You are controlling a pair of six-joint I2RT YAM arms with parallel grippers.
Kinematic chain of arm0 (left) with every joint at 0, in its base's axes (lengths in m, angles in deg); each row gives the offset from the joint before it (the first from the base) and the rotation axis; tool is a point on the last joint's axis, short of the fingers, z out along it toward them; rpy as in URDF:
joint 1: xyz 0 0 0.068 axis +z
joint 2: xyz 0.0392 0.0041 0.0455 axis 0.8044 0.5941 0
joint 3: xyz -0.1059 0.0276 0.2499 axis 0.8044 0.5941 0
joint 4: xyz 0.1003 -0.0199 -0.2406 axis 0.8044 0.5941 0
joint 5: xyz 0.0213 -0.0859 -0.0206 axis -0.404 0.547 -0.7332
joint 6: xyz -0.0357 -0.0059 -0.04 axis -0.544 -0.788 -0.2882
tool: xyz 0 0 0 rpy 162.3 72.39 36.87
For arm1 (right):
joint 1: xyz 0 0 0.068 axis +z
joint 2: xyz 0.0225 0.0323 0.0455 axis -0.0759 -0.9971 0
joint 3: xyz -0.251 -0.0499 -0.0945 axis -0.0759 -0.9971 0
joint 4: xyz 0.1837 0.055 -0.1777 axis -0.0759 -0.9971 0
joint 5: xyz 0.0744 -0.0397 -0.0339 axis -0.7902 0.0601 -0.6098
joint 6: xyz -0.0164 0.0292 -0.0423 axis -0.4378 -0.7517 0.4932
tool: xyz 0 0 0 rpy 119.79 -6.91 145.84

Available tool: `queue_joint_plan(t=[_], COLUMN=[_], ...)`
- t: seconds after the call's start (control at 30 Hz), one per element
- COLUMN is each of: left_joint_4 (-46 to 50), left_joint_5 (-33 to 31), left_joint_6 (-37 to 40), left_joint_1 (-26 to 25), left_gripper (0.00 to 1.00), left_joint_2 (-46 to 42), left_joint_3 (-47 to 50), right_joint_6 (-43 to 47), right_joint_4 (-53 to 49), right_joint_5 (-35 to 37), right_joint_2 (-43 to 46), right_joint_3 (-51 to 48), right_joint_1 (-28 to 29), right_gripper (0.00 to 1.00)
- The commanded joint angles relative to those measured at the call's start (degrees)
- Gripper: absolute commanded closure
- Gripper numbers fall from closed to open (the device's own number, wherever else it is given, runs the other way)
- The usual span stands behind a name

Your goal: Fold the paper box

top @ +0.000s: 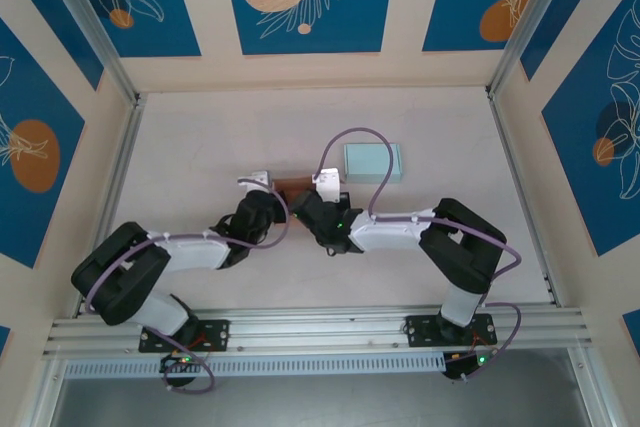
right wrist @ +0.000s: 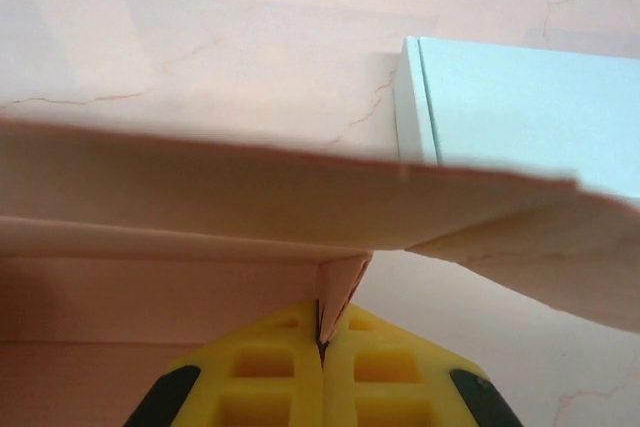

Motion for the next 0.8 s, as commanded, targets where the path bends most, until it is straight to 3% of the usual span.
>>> queue_joint_plan(t=[0.0, 0.27, 0.37, 0.5, 0.77], left_joint_4=[-2.4, -4.4, -4.4, -2.5, 17.1], left_joint_5=[11.1, 15.5, 18.3, 21.6, 19.3], left_joint_6=[3.5, 7.0, 9.5, 10.8, 8.6], left_joint_1=[-3.4, -3.4, -3.3, -3.3, -3.3], left_gripper=[0.84, 0.68, 0.49, 0.36, 0.04], left_joint_2=[-2.6, -7.2, -11.2, -17.3, -40.5], left_joint_3=[1.6, 7.8, 10.4, 13.5, 17.8], right_joint_6=[-2.4, -6.8, -9.4, -10.7, -9.5], right_joint_4=[4.2, 4.0, 2.4, 2.2, 3.2], right_joint_5=[-6.5, -0.9, 1.6, 2.1, 0.6], right_joint_2=[-0.4, -1.6, -2.1, -3.8, -4.5], right_joint_3=[-2.7, -5.7, -6.2, -6.2, -6.2], right_joint_1=[3.9, 6.6, 7.6, 7.8, 8.4], right_gripper=[1.00, 1.00, 1.00, 1.00, 1.00])
